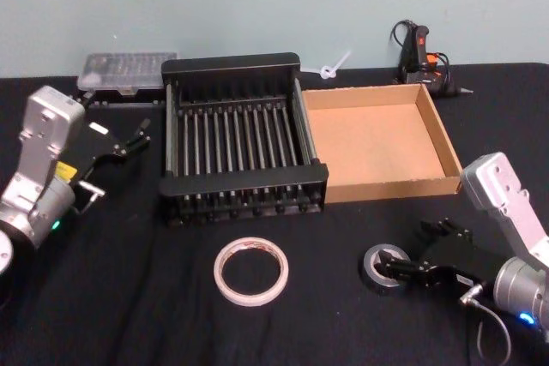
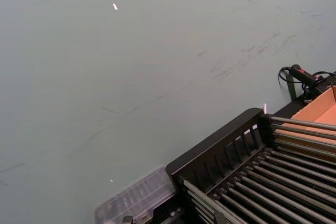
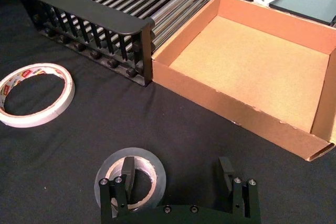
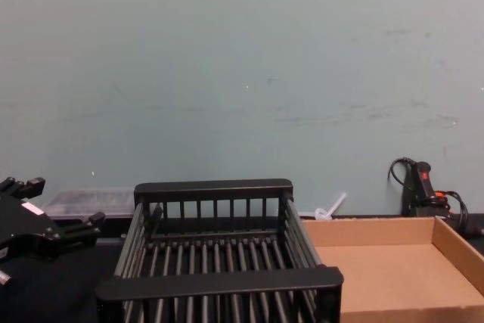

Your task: Pick up the white tape and place it into the black box , Pick up the silver tape and place it into the brown box.

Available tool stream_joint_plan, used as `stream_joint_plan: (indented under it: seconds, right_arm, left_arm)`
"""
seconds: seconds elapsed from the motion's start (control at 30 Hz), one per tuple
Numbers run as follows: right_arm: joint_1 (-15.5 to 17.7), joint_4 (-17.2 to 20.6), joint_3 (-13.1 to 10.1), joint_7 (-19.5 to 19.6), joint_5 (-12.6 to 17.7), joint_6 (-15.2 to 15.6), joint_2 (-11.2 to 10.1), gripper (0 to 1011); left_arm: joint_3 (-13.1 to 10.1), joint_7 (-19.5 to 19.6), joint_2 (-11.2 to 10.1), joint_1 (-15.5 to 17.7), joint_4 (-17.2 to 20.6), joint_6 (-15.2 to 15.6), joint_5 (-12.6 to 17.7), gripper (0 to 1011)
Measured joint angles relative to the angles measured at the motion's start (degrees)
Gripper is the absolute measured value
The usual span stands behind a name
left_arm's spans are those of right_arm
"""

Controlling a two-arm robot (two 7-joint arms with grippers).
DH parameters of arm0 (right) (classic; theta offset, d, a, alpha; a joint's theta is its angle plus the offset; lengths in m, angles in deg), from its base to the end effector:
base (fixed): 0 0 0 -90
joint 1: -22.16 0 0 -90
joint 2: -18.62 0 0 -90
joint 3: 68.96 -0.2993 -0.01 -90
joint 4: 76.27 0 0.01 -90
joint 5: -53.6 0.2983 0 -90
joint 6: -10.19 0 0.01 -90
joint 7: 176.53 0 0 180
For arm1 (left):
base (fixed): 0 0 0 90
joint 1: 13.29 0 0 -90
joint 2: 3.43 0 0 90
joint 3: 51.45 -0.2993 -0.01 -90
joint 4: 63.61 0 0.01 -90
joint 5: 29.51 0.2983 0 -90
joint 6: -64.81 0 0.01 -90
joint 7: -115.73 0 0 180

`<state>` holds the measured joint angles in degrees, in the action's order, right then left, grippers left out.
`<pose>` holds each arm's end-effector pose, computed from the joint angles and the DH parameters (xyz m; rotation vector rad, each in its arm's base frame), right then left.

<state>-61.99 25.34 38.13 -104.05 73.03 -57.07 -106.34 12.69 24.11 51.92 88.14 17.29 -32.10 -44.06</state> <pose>0.2718 -0.0671 -0.2883 -0.5150 0.1960 -0.9134 0.3497 0.0908 -0.3078 0.3045 -0.2851 1.2480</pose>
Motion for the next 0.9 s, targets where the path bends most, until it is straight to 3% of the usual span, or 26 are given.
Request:
stream_joint_plan:
  seconds: [0.9]
  right_arm:
    - [0.05,-0.37,-0.65,-1.59,-2.54,1.35,1.25,1002]
  left_arm:
    - [0.0,0.0,0.0,0.0,0.0,0.0,0.0,1001]
